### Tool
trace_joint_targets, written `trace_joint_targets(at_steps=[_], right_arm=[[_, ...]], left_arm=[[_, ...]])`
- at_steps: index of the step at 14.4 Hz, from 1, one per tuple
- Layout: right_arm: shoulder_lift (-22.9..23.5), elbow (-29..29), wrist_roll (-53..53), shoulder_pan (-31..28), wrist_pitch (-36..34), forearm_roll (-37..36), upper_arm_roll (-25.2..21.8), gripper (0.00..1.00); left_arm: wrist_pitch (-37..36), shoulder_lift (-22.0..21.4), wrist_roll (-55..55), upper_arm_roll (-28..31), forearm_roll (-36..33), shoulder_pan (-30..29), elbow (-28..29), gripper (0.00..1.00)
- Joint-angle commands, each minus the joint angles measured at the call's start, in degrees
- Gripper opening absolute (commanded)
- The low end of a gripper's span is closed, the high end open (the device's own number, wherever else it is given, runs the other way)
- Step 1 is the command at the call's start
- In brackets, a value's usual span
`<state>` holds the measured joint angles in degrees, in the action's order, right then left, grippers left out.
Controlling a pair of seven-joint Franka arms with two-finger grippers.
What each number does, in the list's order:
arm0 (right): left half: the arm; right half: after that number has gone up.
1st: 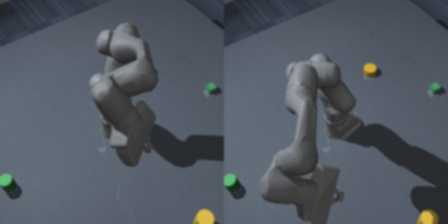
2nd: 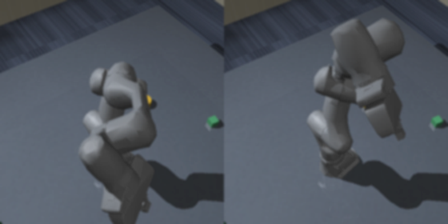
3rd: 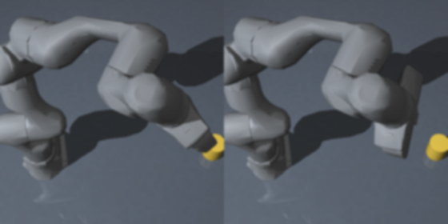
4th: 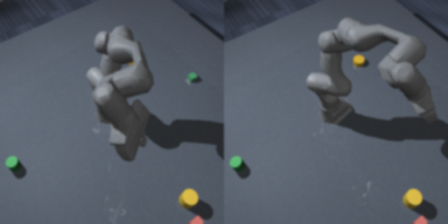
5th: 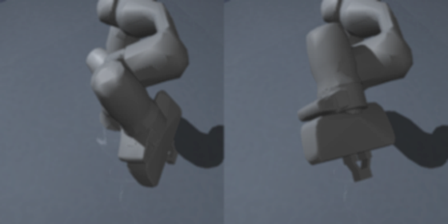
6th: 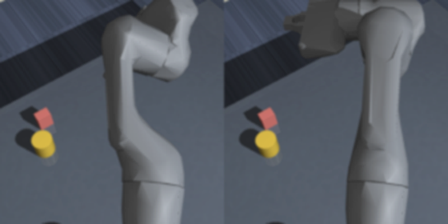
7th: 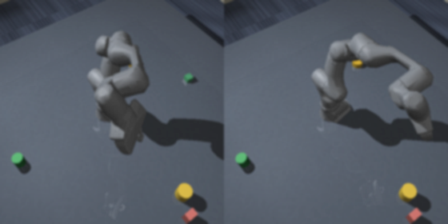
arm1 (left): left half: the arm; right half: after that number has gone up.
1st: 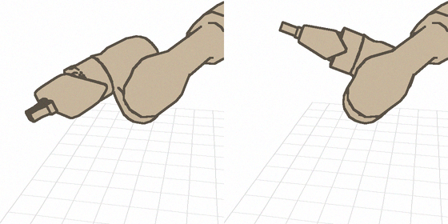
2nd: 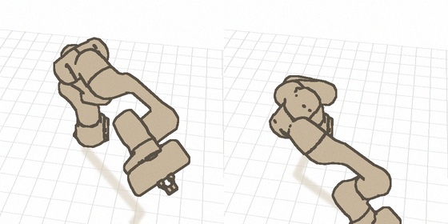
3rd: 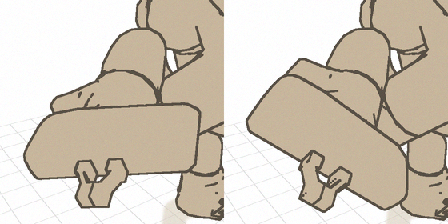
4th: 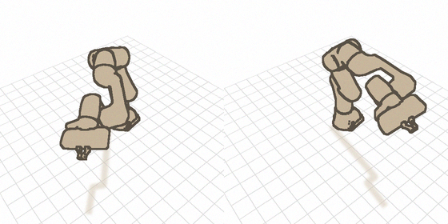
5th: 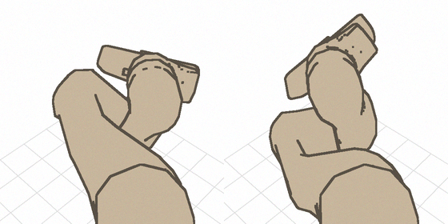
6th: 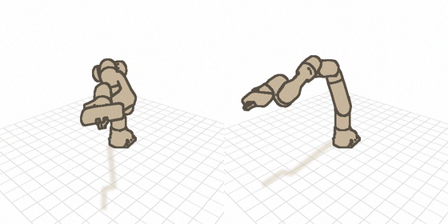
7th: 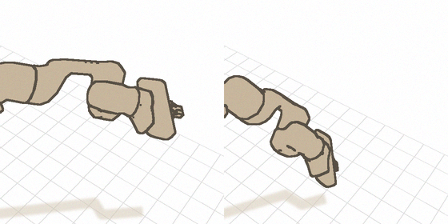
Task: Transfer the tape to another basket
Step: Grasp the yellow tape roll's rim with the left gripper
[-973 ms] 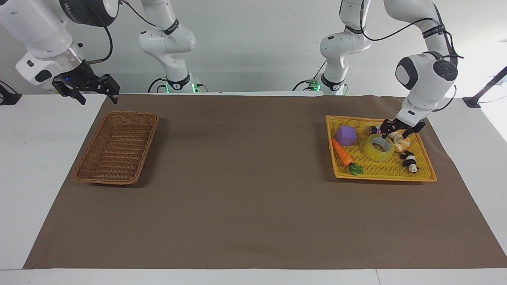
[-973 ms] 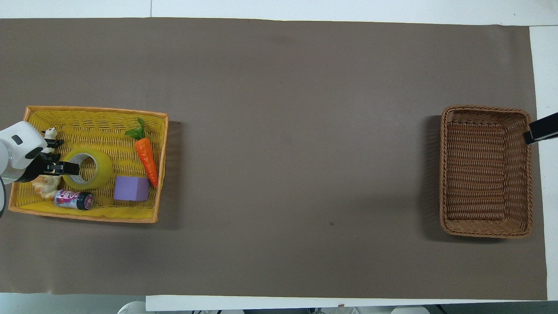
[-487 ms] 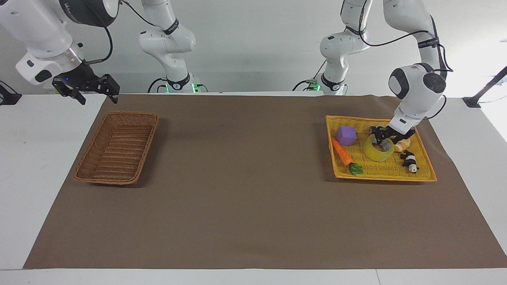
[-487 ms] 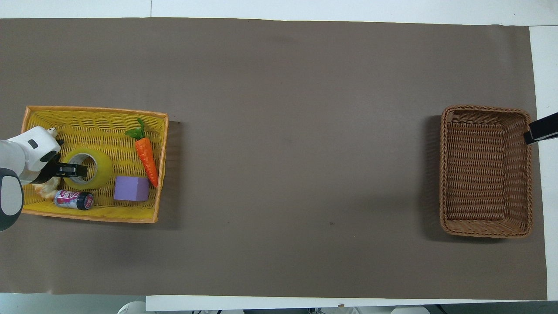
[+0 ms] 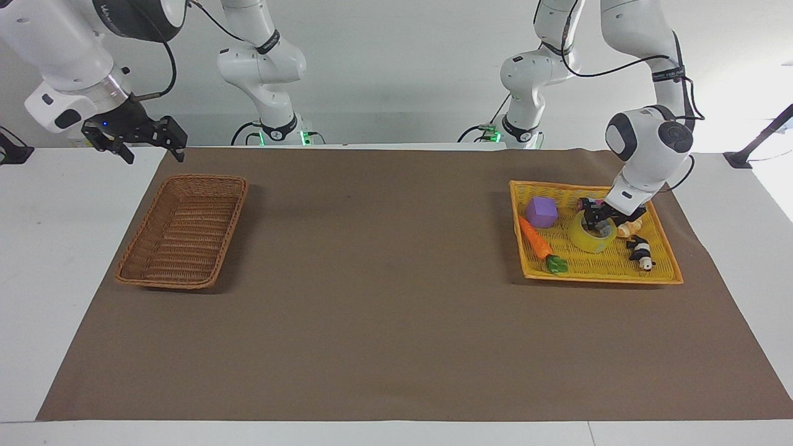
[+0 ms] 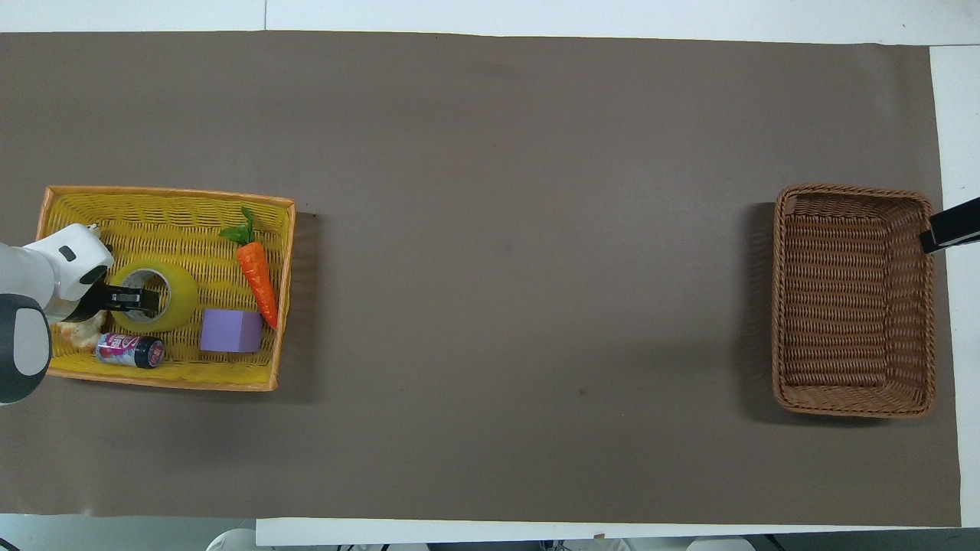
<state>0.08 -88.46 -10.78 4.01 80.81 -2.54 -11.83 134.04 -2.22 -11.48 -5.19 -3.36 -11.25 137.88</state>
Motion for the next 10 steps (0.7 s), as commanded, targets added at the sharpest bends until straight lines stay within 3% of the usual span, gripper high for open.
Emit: trace_joint_targets(at_steps=[1,9,10], right_arm=[[-1.3,-1.4,-0.4,-0.5,0.0,0.2,0.5,0.99],[-1.3,-1.4,-0.4,-0.5,0.0,0.2,0.5,0.99],[-1.3,-1.4,-0.4,-0.5,0.0,0.2,0.5,0.99]], left_arm=[[1.7,-0.7,0.0,-0.3,0.0,-0.8,1.5,0.64],[1.7,-0.3,0.0,-0.3,0.0,-2.0,3.1,0.64],[1.5,-0.4,-0.1,-0.3,0.0,-2.0,3.1,0.56]])
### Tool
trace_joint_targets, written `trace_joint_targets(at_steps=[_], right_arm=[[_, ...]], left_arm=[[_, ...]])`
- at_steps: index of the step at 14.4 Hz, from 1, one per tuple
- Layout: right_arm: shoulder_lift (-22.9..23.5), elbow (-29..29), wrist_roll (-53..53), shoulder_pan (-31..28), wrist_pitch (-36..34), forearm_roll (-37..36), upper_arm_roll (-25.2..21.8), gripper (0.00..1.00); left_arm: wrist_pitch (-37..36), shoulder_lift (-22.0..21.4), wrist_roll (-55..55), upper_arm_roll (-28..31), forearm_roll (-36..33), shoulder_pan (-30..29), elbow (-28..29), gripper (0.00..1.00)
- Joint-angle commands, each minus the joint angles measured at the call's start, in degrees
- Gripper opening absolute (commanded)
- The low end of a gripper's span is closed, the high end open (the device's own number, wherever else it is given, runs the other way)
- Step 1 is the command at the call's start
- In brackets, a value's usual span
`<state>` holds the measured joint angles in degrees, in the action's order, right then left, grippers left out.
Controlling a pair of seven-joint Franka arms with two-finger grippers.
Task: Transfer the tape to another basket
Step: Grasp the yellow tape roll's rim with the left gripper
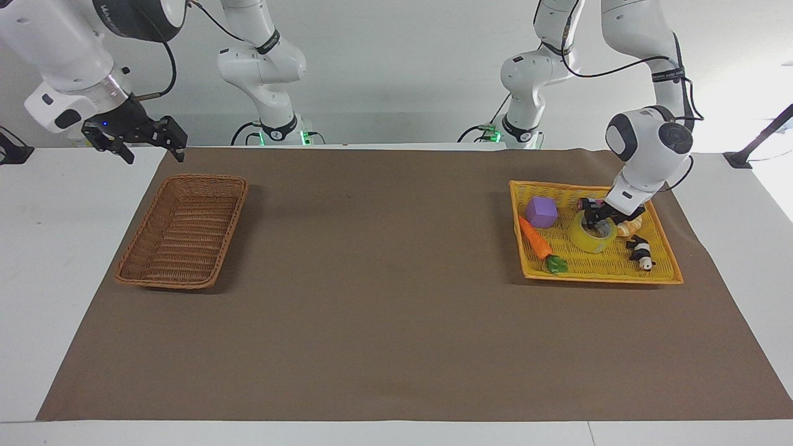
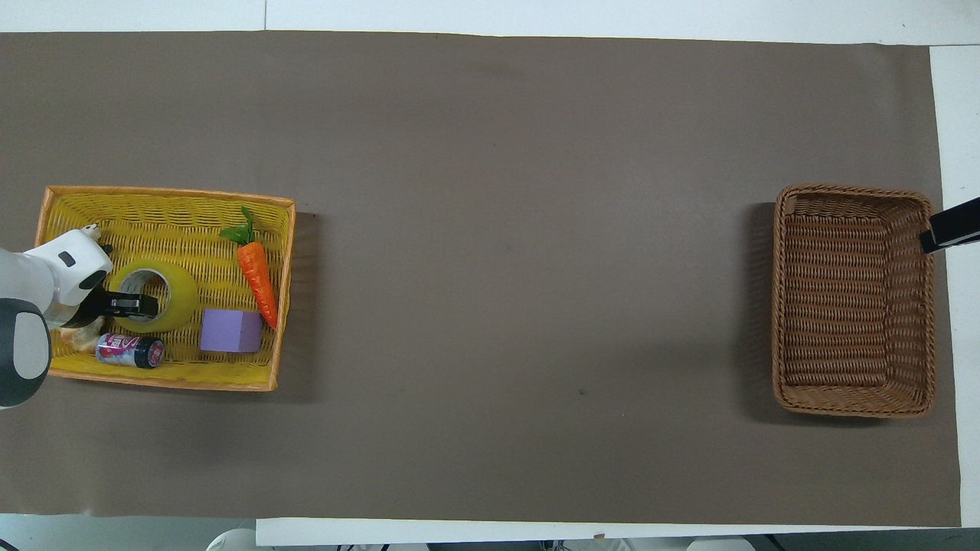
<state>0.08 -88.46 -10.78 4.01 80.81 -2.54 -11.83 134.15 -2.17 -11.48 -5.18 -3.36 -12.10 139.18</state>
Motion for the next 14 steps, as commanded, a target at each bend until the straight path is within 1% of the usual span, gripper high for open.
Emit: trace_joint_targets(at_steps=[1,2,3,4,7,10,12,13,14], right_arm=[[-1.3,-1.4,-0.4,-0.5,0.0,0.2,0.5,0.99],[-1.3,-1.4,-0.4,-0.5,0.0,0.2,0.5,0.99],[-1.3,-1.4,-0.4,-0.5,0.0,0.2,0.5,0.99],[-1.3,-1.4,-0.4,-0.5,0.0,0.2,0.5,0.99],[-1.3,-1.4,-0.4,-0.5,0.0,0.2,0.5,0.99],[-1.3,-1.4,-0.4,-0.5,0.0,0.2,0.5,0.99],[-1.3,-1.4,-0.4,-0.5,0.0,0.2,0.5,0.99],[-1.3,-1.4,-0.4,-0.5,0.0,0.2,0.5,0.99],[-1.3,-1.4,-0.4,-0.5,0.0,0.2,0.5,0.99]], left_arm=[[1.3,-0.5,0.2,-0.4,0.0,-1.1,1.8,0.41],[0.7,-0.5,0.3,-0.4,0.0,-1.1,1.6,0.24],[0.1,-0.5,0.3,-0.4,0.0,-1.1,1.4,0.11],[-1.0,-0.4,0.3,-0.4,0.0,-1.3,0.8,0.0],[-8.3,0.3,0.3,-0.4,0.0,-0.8,-5.4,0.0],[-20.1,0.7,0.9,-0.6,0.5,0.9,-15.9,0.0],[-25.8,0.9,6.2,-0.7,1.2,4.3,-22.0,0.0],[-27.4,0.9,10.6,-0.6,3.3,7.2,-23.8,0.0],[-27.4,0.8,15.5,-0.6,5.3,9.9,-24.2,0.0]])
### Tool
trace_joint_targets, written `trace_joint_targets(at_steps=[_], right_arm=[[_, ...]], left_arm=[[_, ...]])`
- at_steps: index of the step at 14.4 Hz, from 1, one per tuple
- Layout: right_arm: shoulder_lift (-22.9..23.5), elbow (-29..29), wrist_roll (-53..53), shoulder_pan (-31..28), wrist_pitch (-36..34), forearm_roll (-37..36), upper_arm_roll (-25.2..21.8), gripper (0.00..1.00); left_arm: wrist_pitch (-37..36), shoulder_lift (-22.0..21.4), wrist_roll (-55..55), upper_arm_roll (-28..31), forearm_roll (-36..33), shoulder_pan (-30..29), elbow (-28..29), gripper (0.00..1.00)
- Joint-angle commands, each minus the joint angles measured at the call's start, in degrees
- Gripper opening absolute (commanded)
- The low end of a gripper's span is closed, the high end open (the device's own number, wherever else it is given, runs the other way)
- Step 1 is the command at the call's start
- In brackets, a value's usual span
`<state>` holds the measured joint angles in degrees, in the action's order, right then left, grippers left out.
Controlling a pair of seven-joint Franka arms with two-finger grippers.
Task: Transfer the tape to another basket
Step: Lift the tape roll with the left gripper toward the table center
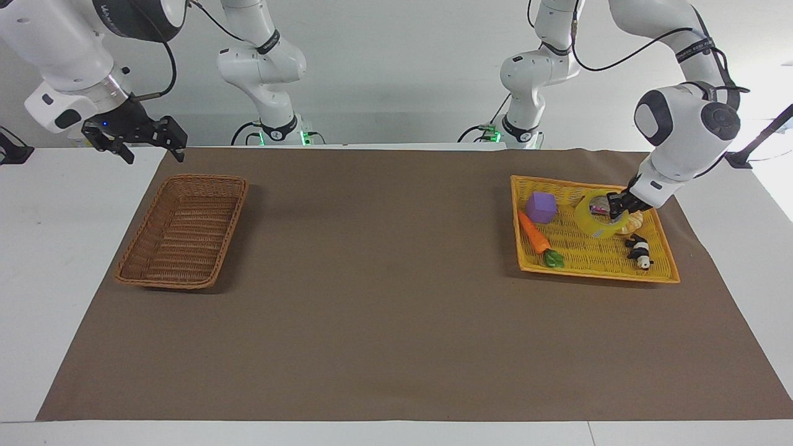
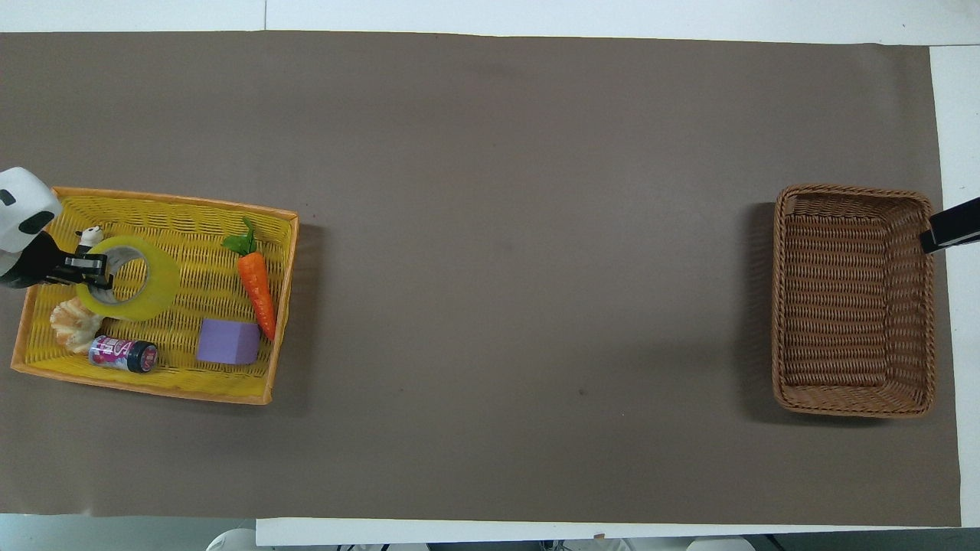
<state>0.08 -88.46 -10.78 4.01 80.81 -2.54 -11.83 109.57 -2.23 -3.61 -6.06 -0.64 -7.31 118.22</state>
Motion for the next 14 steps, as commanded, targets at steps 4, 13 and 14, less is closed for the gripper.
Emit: trace_joint_targets(at_steps=[4,13,14], right_arm=[[-1.3,-1.4,-0.4,-0.5,0.0,0.2,0.5,0.99],[-1.5,-1.6,-0.6,-0.3,-2.1,0.2,0.5,0.99],[-1.8,-1.6,-0.5,0.6,-5.6,0.2,0.8,0.99]], left_arm=[[0.5,2.1,27.4,0.2,9.2,18.3,-6.8,0.0],[4.6,2.6,32.8,0.0,15.7,27.7,-7.7,0.0],[4.6,2.6,32.8,0.0,15.7,27.7,-7.7,0.0]])
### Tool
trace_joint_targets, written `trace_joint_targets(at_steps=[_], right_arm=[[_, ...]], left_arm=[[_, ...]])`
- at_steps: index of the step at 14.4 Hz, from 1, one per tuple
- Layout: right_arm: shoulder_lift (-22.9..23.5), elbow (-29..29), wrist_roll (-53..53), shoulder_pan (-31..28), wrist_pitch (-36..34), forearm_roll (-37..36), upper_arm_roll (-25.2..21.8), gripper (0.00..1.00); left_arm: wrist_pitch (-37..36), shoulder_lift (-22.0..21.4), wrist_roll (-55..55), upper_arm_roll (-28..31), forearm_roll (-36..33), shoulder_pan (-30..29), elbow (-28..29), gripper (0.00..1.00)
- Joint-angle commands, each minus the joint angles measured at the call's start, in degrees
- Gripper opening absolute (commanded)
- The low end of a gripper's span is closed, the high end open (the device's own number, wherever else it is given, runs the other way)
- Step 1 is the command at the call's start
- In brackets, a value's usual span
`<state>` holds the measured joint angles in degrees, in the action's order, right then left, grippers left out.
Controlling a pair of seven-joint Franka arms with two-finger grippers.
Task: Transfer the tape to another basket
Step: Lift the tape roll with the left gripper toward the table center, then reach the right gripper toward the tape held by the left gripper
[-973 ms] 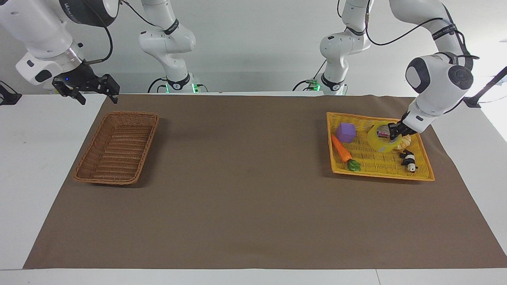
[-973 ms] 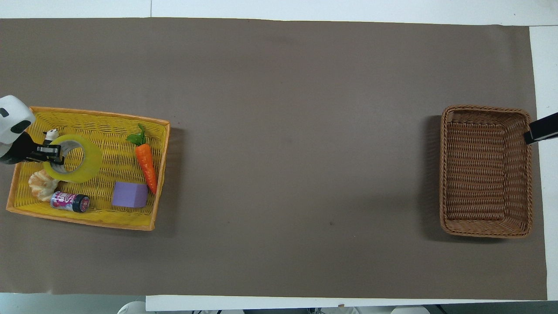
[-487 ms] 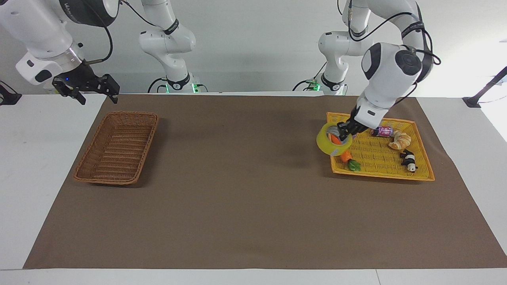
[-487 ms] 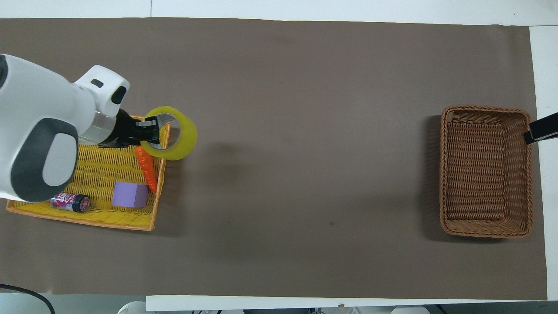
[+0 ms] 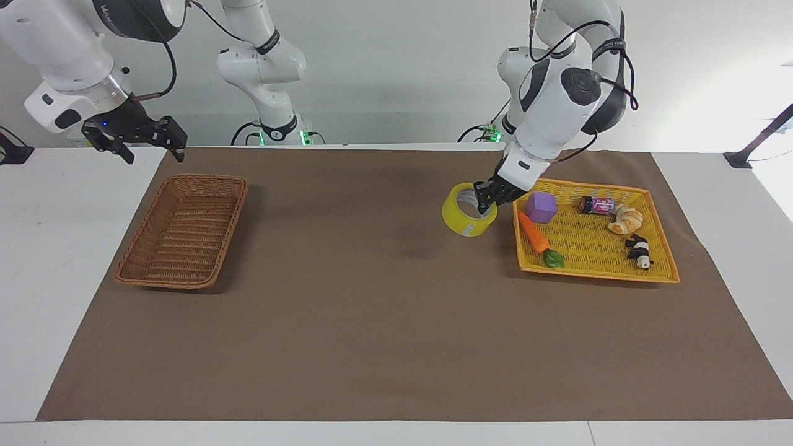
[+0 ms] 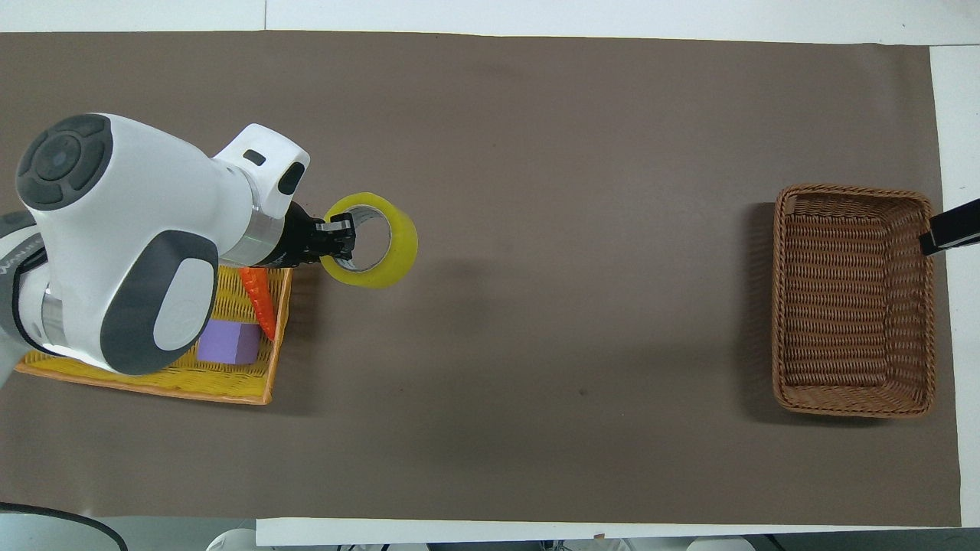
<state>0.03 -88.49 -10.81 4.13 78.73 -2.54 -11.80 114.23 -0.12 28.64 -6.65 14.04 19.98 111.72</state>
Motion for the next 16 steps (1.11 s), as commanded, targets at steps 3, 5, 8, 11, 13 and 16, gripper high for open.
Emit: trace_joint_targets(at_steps=[3,5,8,11,13,16], right_arm=[[-1.9,-1.8,-2.3,1.9,-3.3,5.2,1.0,0.99],[-3.0,-5.9,-2.8,1.4,4.4,18.6,0.8,0.99],[-2.3,-11.5,-1.4,3.1,12.6,33.8,1.0,0.99],[0.1,-16.1,1.4,7.5,22.1,48.9,1.1,0.99],[2.3,-19.0,1.5,12.3,27.8,56.2,1.1,0.99],[5.1,-23.2,1.4,20.4,38.3,70.9,1.1,0.99]], left_arm=[[0.1,0.5,1.2,0.6,1.0,0.9,-1.2,0.0],[0.1,0.5,1.3,0.5,1.0,1.4,-1.2,0.0],[0.1,0.5,1.3,0.6,1.0,1.4,-1.2,0.0],[0.3,0.5,1.2,0.6,1.0,1.2,-1.2,0.0],[0.4,0.5,1.2,0.6,1.0,0.9,-1.2,0.0],[0.3,0.5,1.2,0.6,1.0,0.9,-1.1,0.0]])
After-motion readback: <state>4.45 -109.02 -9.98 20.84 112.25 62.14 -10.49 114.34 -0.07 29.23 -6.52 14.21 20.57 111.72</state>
